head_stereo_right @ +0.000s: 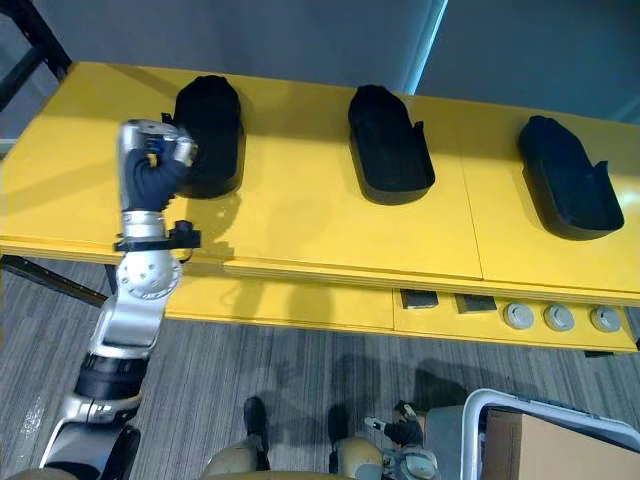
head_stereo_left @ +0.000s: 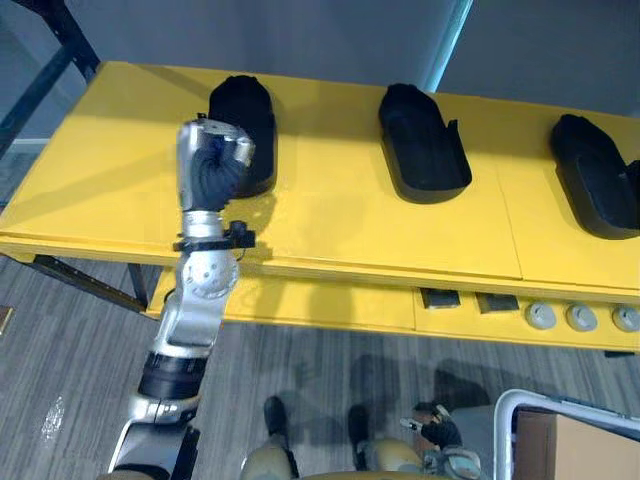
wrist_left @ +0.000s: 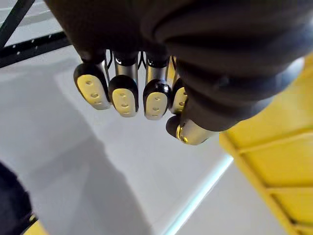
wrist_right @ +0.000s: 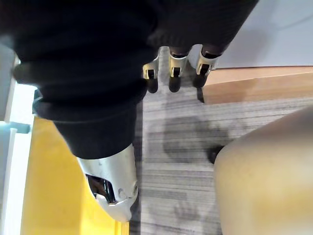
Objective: Walk over and take plastic housings, then place them on the shelf
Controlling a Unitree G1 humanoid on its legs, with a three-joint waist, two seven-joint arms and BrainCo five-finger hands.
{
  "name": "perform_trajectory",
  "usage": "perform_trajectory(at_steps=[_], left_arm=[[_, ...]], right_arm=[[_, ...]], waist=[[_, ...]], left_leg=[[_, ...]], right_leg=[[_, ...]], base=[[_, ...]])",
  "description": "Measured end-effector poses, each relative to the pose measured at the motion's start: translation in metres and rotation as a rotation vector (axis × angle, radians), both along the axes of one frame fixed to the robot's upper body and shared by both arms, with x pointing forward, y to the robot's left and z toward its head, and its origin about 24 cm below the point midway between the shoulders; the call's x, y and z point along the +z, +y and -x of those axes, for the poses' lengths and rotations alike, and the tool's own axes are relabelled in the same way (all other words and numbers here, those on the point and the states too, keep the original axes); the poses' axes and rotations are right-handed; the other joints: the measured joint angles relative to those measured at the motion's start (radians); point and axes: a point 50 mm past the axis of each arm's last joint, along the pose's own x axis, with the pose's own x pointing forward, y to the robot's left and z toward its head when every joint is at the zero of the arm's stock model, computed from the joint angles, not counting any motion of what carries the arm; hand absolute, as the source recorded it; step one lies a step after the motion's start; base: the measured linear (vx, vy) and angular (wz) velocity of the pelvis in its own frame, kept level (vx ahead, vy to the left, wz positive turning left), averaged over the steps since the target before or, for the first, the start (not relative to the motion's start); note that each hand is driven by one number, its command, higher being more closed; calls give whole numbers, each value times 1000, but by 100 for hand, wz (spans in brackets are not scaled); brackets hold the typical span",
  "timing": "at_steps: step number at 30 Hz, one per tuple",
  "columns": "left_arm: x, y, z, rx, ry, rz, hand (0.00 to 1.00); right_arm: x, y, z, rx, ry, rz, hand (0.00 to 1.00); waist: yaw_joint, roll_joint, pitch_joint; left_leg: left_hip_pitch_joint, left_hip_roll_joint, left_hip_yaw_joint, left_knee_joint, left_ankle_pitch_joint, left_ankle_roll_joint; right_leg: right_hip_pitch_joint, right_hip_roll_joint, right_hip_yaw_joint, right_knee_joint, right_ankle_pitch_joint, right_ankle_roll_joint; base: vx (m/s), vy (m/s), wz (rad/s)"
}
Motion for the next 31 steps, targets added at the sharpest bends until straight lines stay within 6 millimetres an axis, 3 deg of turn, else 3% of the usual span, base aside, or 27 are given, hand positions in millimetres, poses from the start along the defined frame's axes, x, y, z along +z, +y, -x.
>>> perform_trajectory(at_steps=[2,4,5,7,8,9,10,12,13,15,16,20,22,31], left_arm=[[-3,26,14,75,-27,78,100],[-21,58,33,186,-1,173,100],[-41,79,49,260,53,257,100],[-61,90,58,293,110,339,100],[-91,101,68,342,211,435,100],[-112,106,75,376,293,481,0],[-127,108,79,397,362,504,0],[-191,111,97,464,665,605,0],[-208,110,101,474,748,624,0],[-261,100,120,497,994,716,0],[-287,90,132,501,1106,784,0],[-345,41,162,425,1413,943,0],[-359,22,174,405,1508,989,0],[-371,2,178,350,1603,1007,0]], right_arm=[[-1,0,2,-1,12,1,0],[-2,0,4,0,28,-1,0],[-3,0,5,3,35,1,0],[-3,-1,6,-1,41,1,0],[-3,0,6,-1,43,-1,0],[-3,1,6,-1,45,-3,0],[-3,1,6,-1,46,-4,0],[-2,1,3,2,41,-4,0],[-3,2,3,1,43,-6,0],[-3,4,3,1,46,-13,0],[-3,6,2,1,43,-18,0],[-4,7,6,-21,53,-27,0],[-5,6,8,-31,56,-24,0],[-5,-4,12,-105,65,-17,0]], waist=[[10,0,0],[16,2,-18],[25,3,-30],[40,3,-31],[41,4,-35],[41,4,-49],[41,4,-58],[43,8,-73],[43,8,-75],[44,6,-84],[41,7,-87],[38,2,-96],[39,4,-98],[39,35,-104]], left_leg=[[20,-3,-14,-11,2,2],[22,-8,-24,-10,1,3],[28,-11,-25,-10,1,2],[42,-12,-27,-10,1,2],[57,-15,-37,-10,-9,5],[56,-18,-40,-10,-14,11],[57,-19,-39,-10,-15,12],[73,-25,-35,-9,-16,15],[80,-26,-34,-9,-16,15],[99,-29,-21,-9,-19,19],[104,-29,-13,-10,-21,21],[113,-30,4,-17,-21,21],[121,-31,14,-20,-21,22],[125,-33,18,-21,-24,21]], right_leg=[[25,-2,-13,0,-6,-2],[37,-8,-33,1,-13,-4],[44,-11,-35,0,-15,-3],[61,-16,-39,0,-18,-1],[85,-23,-53,-1,-26,4],[88,-27,-59,0,-30,4],[88,-28,-61,0,-30,5],[102,-37,-62,0,-32,7],[108,-38,-61,0,-33,9],[120,-42,-58,2,-35,13],[120,-44,-54,4,-36,13],[121,-48,-53,6,-45,20],[121,-49,-51,7,-55,18],[124,-52,-49,1,-55,26]], base=[[-7,2,32],[16,14,30],[48,15,11],[44,13,14],[8,17,26],[9,21,25],[20,29,11],[39,30,2],[7,31,-4],[-19,27,-13],[-20,21,-15],[-30,17,-4],[-34,12,-7],[22,0,-2]])
